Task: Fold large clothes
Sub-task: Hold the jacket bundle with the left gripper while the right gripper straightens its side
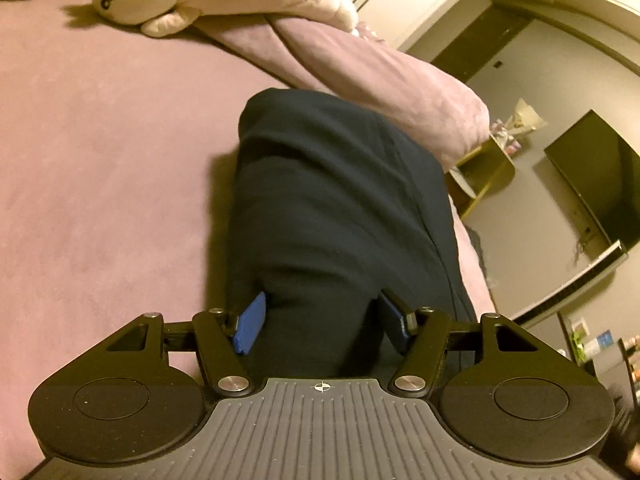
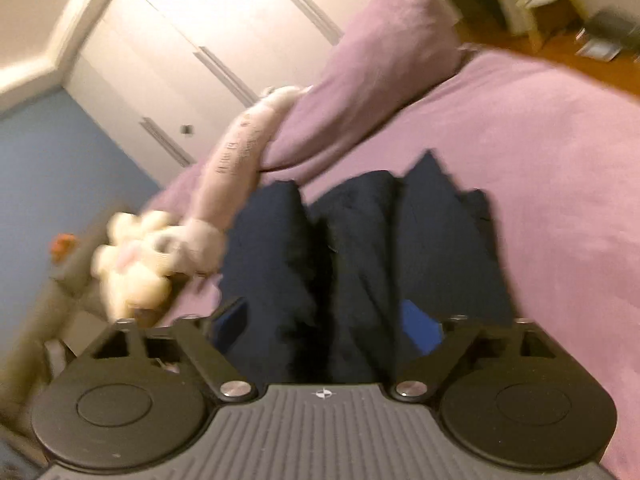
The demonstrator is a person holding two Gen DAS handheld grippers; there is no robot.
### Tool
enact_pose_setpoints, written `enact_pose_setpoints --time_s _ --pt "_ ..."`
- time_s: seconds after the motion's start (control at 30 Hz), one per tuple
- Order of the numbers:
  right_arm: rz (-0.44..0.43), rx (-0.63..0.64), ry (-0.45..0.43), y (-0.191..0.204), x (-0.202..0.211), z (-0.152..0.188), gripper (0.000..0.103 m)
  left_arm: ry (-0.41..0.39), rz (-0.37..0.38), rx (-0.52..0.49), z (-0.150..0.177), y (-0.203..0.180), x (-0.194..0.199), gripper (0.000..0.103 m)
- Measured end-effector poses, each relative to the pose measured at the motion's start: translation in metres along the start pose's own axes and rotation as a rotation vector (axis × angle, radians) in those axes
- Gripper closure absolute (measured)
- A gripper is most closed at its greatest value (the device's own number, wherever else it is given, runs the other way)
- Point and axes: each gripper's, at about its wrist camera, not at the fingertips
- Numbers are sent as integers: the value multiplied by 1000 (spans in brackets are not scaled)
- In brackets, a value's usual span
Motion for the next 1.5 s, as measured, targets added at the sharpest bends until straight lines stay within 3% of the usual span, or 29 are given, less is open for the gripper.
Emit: enact_pose_setpoints --time_s 0.17,0.33,0.43,0.6,0.63,0.8,0.93,0.97,1.0,1.03,1.1,1.2,1.27,1.33,1.43,1.5 --pt "-121 -214 144 -38 -71 -28 6 -5 -16 -26 3 -7 -1 37" --pt "-139 -120 188 -15 -100 -27 11 -5 -31 -58 3 -13 -1 37" --pt "-46 7 226 3 -102 -25 12 -7 -37 -88 5 -17 -1 37" --pt "63 -1 133 -14 -59 -29 11 2 -15 -74 5 -11 2 36" --pt "61 -21 125 -19 -55 -29 10 3 -12 -67 5 -10 2 36" --pt "-107 -150 193 -38 -72 -31 4 -8 -22 -69 6 -14 -2 34" --pt "-86 -116 250 -26 -107 -32 3 -7 -33 -74 6 -16 -2 34" --pt "-64 -76 253 -17 -112 -30 9 -4 -36 -74 5 -16 -2 34" --pt "-36 -24 249 -8 -115 -28 33 -1 -41 -75 4 -17 -3 34" --pt "2 38 241 4 -119 -25 46 2 -43 -76 4 -17 -3 34" --pt "40 138 214 22 -112 -20 62 4 -45 -85 3 -20 -2 34" --pt "73 270 156 47 -89 -16 68 -20 -20 -119 4 -35 10 37" --pt "71 313 124 59 -68 -16 70 -29 107 -143 5 -51 24 51" --pt "98 365 75 68 -47 -15 79 -20 185 -194 7 -75 35 50" --pt "119 318 50 58 -28 -20 87 -56 149 -324 18 -106 33 48" --pt "183 298 90 42 -35 -16 92 -9 130 -286 23 -104 20 51"
Point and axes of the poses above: each gripper's, at about its wrist camera, not at the fingertips, and x roughly against the way its jaws point, y to its left, z to its underside, and after that the axes turned 9 degrees about -z, right-handed
